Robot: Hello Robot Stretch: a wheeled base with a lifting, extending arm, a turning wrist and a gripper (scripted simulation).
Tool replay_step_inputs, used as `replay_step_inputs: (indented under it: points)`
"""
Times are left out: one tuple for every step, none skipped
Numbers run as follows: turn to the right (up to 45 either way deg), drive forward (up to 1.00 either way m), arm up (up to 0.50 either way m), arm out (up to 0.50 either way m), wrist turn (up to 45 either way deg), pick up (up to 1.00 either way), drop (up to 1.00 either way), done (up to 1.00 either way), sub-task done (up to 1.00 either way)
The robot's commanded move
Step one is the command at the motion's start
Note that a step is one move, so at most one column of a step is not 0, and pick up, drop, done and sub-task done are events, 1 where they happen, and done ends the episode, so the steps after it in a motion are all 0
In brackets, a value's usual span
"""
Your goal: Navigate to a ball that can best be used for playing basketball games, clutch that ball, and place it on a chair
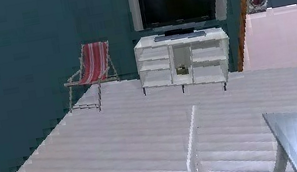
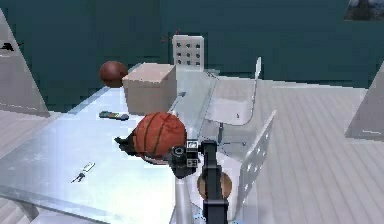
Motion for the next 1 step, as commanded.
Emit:
replay_step_inputs:
  points:
    - [0.0, 0.0, 0.0, 0.0, 0.0, 1.0, 0.0, 0.0, 0.0]
